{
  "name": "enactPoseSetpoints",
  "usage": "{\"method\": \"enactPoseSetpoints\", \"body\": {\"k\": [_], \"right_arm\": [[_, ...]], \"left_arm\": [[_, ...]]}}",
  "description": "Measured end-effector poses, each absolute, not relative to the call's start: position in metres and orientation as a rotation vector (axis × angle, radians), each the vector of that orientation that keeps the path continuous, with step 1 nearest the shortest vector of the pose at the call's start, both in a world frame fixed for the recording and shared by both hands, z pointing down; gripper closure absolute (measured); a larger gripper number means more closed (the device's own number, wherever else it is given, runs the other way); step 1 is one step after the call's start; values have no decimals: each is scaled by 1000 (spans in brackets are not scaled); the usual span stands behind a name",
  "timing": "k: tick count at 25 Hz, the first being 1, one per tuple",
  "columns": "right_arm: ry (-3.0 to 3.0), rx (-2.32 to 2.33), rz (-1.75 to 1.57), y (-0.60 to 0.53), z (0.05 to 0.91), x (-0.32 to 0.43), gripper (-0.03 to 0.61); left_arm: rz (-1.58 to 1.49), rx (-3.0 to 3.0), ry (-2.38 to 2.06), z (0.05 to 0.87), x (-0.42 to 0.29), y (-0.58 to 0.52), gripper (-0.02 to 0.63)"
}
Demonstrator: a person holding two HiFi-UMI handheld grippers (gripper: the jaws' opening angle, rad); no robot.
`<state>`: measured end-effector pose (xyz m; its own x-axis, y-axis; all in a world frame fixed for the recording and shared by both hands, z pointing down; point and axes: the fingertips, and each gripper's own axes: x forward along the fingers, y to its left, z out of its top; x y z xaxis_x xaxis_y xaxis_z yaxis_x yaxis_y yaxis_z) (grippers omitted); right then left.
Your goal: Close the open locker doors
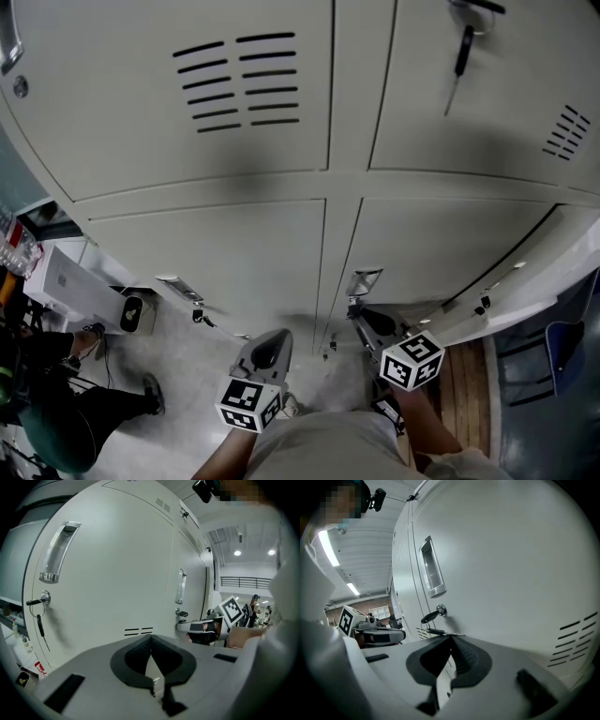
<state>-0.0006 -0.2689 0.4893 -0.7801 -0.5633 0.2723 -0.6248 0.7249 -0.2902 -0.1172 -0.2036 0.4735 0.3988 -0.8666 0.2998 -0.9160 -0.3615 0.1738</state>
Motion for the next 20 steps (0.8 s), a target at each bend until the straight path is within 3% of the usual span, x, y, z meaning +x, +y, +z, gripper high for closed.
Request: {"method": "enactPoseSetpoints", "body": {"k": [20], "right_arm": [[-2714,1017,614,-248,501,18,551]], "left_arm": [[252,2385,-1483,476,-98,-189,598]]}}
